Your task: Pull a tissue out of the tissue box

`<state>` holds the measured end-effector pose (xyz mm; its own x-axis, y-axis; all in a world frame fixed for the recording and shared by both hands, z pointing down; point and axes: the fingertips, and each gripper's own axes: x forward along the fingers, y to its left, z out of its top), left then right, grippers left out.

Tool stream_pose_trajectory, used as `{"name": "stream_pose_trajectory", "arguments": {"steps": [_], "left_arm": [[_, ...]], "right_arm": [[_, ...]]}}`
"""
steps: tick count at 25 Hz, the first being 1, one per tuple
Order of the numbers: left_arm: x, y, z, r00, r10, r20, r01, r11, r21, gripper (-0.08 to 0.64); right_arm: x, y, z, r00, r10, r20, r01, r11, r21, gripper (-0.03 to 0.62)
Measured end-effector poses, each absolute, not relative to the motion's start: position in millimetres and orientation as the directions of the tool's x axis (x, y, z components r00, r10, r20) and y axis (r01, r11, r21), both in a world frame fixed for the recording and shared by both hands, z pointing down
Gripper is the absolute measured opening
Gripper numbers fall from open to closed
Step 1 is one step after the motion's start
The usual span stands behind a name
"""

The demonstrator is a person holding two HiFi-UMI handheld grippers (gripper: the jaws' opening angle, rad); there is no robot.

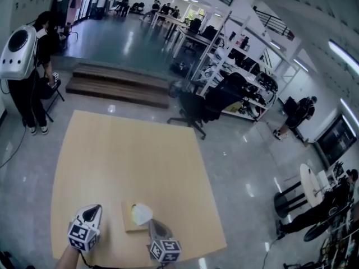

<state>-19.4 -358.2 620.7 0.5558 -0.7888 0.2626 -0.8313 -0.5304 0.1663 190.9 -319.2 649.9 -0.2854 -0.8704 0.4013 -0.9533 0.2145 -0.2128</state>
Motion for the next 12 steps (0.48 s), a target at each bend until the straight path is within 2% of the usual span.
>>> {"name": "stream_pose_trajectory", "arguments": {"steps": [12], "left_arm": [[-14.1, -360.9, 584.2, 0.566, -0.804, 0.183, -0.824, -0.549, 0.138, 0.006]], "right_arm": [[190.7, -319.3, 615.2, -0.283, -0.901, 0.33, -0.955, 0.232, -0.184, 0.008]]}}
